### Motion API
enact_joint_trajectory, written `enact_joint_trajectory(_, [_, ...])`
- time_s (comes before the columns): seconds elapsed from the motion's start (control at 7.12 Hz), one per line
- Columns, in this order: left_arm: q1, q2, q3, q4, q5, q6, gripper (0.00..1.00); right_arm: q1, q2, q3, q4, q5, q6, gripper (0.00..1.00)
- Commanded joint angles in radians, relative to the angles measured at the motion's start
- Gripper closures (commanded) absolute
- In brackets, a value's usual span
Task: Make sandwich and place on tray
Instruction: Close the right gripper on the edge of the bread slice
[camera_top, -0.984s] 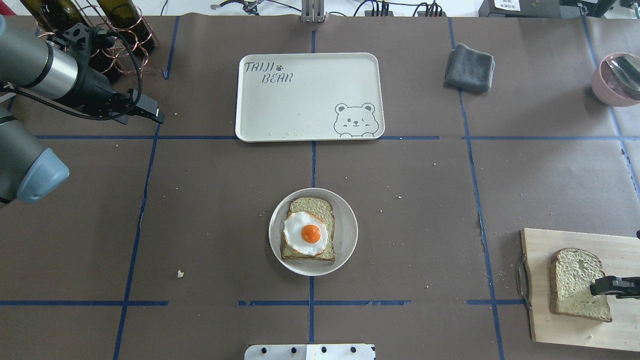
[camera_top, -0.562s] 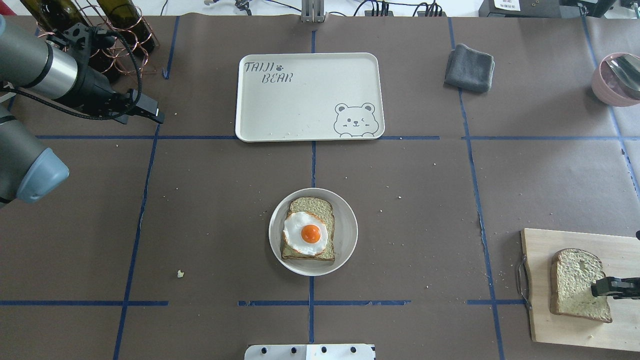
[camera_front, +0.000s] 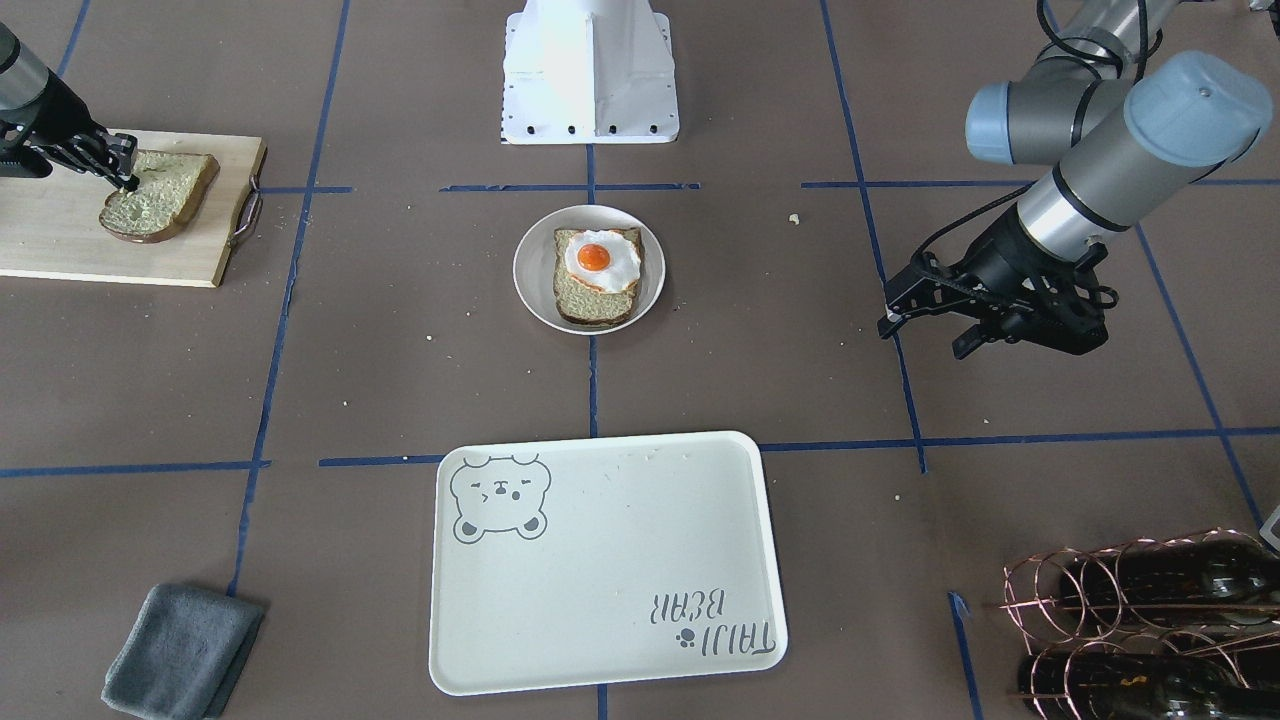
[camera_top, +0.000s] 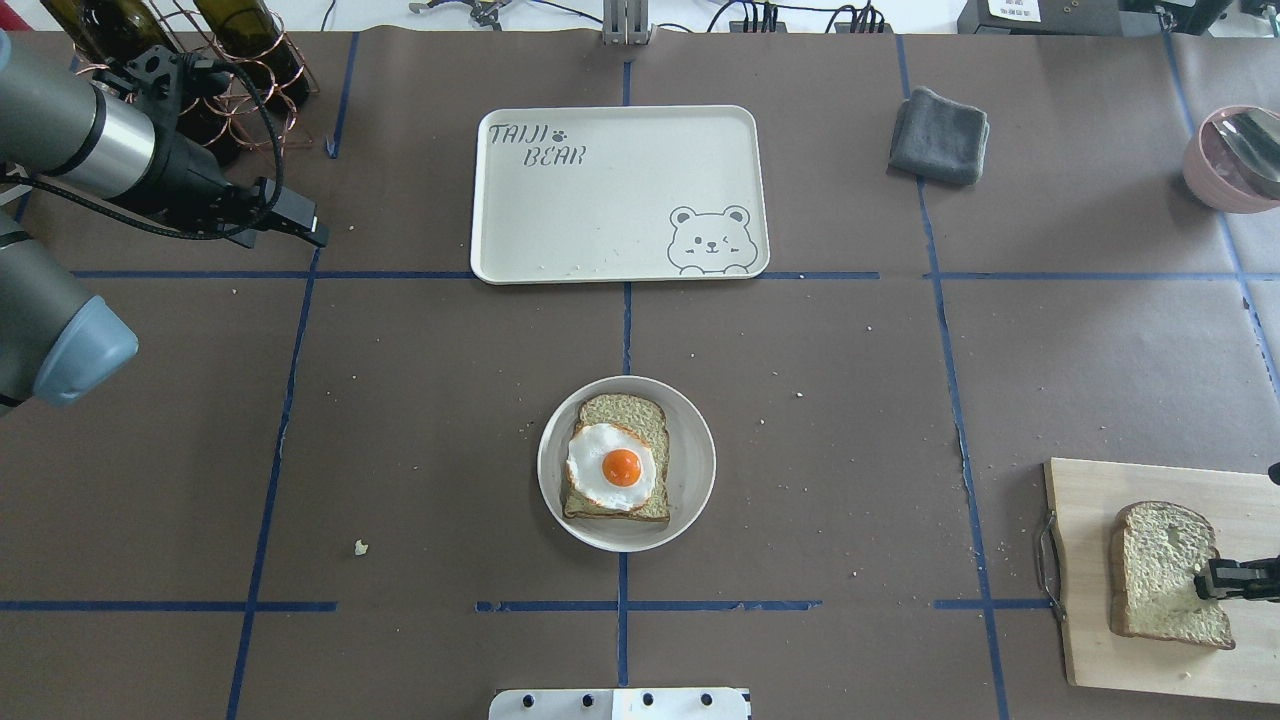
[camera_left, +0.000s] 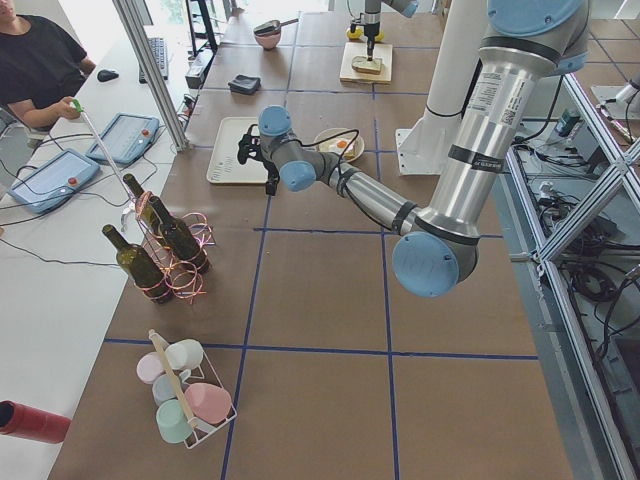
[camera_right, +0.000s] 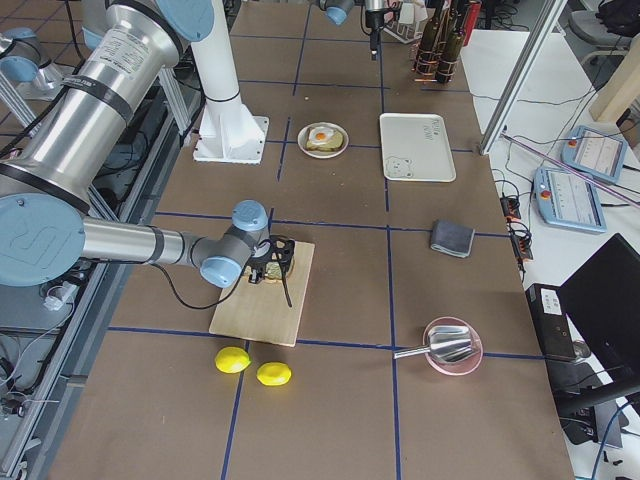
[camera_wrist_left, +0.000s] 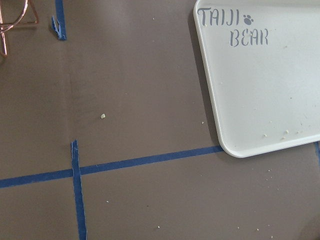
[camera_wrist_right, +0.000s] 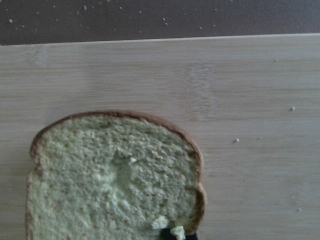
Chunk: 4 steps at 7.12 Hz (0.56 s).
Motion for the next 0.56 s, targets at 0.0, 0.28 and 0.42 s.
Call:
enact_joint_trajectory(0.0, [0.000,0.000,0.000,0.000,0.006,0.000,0.00,0.014,-0.007,0.009,0.086,-0.001,0.000,1.00])
enact_joint_trajectory(0.28, [0.000,0.000,0.003,0.000,0.006,0.002,0.00,0.075,-0.001,0.009,0.192,0.003,-0.002,1.00])
enact_joint_trajectory(0.42, [0.002,0.000,0.003,0.000,0.006,0.000,0.00,0.160,0.014,0.009,0.278,0.072,0.000,1.00])
